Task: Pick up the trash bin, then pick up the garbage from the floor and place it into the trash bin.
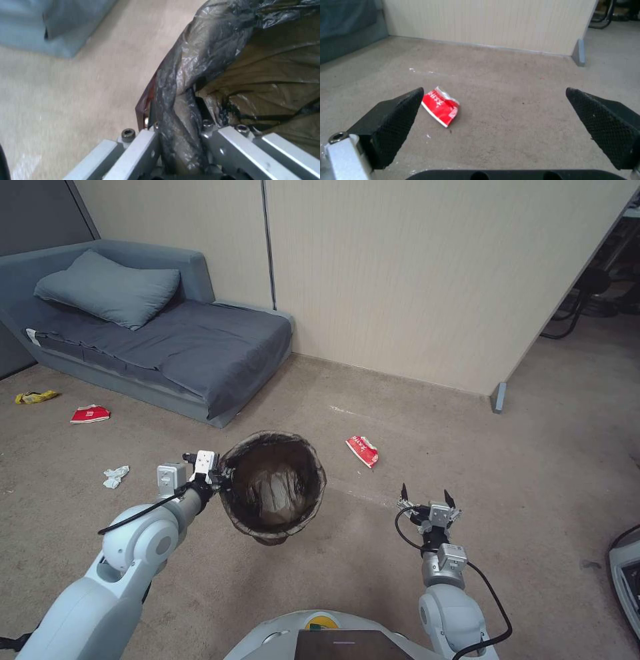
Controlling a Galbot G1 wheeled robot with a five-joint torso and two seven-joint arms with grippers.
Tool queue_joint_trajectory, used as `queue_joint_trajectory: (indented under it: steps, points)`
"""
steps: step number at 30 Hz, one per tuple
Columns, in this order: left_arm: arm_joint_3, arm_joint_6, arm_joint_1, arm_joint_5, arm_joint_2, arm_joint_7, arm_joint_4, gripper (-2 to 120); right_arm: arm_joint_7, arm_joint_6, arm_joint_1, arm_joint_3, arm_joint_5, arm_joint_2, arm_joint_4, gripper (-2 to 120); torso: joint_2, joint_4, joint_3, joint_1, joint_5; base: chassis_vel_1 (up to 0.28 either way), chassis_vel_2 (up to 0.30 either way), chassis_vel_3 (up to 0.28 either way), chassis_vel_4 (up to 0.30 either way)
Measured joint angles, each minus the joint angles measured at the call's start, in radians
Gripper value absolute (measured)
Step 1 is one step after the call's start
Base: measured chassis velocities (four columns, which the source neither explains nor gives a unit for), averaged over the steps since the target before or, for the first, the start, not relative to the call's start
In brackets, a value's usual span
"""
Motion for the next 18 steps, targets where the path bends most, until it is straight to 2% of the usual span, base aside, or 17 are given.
queue_joint_trajectory:
  steps: [2,6,8,12,18]
  points:
    - [-0.020,-0.001,0.010,0.000,0.003,0.005,-0.056,0,-0.001,-0.001,0.000,0.000,0.000,-0.004,0.002,100,0.000,-0.0001,0.000,0.000,0.0000,0.000,0.000,0.000,0.000]
    - [-0.035,-0.002,0.025,0.015,0.005,0.023,-0.103,0,-0.003,-0.001,-0.002,0.001,0.001,-0.007,0.005,100,0.000,-0.0001,0.000,0.000,0.0000,0.000,0.000,0.000,0.000]
    - [-0.051,-0.003,0.042,0.054,0.005,0.046,-0.146,0,-0.005,0.001,-0.006,0.002,0.002,-0.008,0.006,100,0.000,-0.0001,0.000,0.000,0.0001,0.000,0.000,0.000,0.000]
    - [-0.077,-0.003,0.059,0.105,0.005,0.071,-0.195,0,-0.008,0.004,-0.009,0.001,0.002,-0.007,0.006,100,0.000,0.0000,0.000,0.000,0.0000,0.000,0.000,0.000,0.000]
    - [-0.123,-0.004,0.073,0.126,0.013,0.080,-0.238,0,-0.017,0.006,-0.011,0.000,0.002,-0.007,0.007,100,0.000,0.0000,0.000,0.000,0.0001,0.000,0.000,0.000,0.000]
